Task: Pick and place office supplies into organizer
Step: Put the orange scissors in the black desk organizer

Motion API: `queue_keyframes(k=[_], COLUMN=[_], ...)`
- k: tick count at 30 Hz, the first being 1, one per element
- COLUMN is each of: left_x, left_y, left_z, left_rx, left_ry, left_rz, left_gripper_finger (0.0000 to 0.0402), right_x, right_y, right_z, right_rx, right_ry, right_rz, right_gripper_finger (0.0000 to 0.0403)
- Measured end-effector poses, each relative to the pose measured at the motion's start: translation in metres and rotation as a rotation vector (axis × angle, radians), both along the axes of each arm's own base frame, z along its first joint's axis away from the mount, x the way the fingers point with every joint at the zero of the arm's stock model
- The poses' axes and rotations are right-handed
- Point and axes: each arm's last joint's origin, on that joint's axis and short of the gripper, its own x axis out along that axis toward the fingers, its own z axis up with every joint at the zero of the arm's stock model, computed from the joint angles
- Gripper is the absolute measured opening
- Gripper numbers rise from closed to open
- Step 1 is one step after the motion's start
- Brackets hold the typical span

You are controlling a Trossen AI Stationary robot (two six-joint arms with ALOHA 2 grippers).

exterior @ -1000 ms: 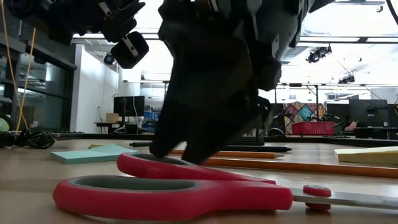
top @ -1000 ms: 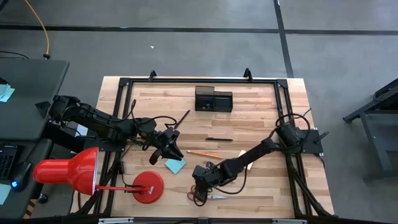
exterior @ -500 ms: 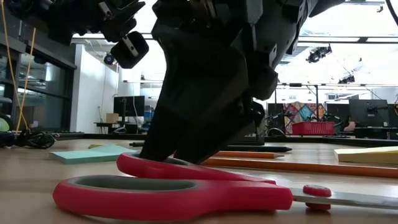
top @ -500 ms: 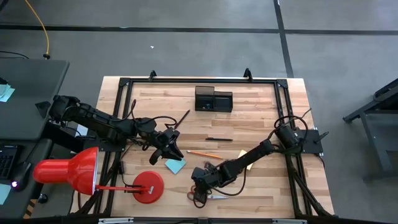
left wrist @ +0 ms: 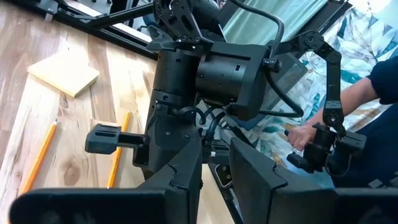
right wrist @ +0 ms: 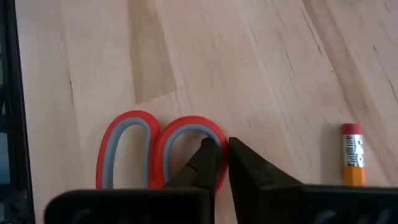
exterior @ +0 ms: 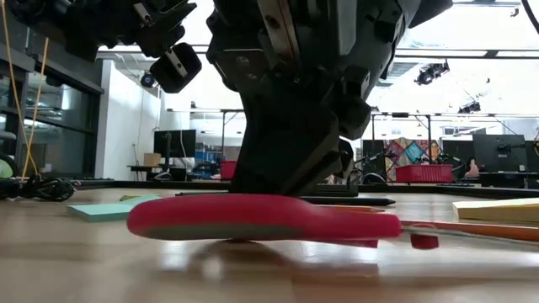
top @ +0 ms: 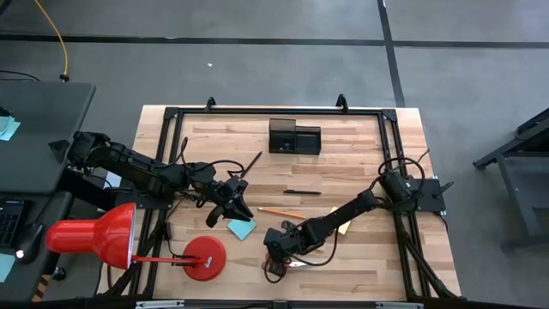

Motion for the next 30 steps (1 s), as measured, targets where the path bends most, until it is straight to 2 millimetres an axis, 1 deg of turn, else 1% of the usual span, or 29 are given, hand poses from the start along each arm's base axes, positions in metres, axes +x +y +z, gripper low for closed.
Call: queue_keyframes(k=[2,5,11,16,19,24,27,30], left_x=[0.0,0.0,0.0,0.0,0.0,0.0,0.0,-0.001], left_y=[0.0,0.0,0.0,0.0,0.0,-0.001,-0.003,-0.002], left_z=[0.0,0.0,-0.001,-0.001,0.0,0.003,0.008,0.012], left_rx=[0.0,0.001,0.003,0.004,0.003,-0.008,-0.019,-0.014], left_ry=[0.0,0.001,0.005,0.004,0.003,-0.031,-0.078,-0.123], left_rz=[0.0,0.0,0.0,0.003,0.003,-0.032,-0.107,-0.089], left_gripper_finger=[0.0074,0.0074,0.0074,0.0074,0.0074,0.0074,0.0074,0.0074], right_x=[0.0,0.001,0.005,0.013,0.018,0.023,0.024,0.026], right_y=[0.0,0.0,0.0,-0.008,-0.012,-0.019,-0.021,-0.023], right_z=[0.0,0.002,0.011,0.019,0.027,0.034,0.041,0.047], right_rx=[0.002,0.001,-0.043,-0.084,-0.101,-0.134,-0.15,-0.188], right_ry=[-0.002,-0.006,-0.001,-0.007,-0.015,-0.003,0.005,0.002], right_rz=[0.002,0.002,-0.001,-0.014,-0.017,0.001,-0.001,-0.003], right_gripper_finger=[0.0007,0.0006,0.0003,0.0002,0.0001,0.0001,0.0,0.0])
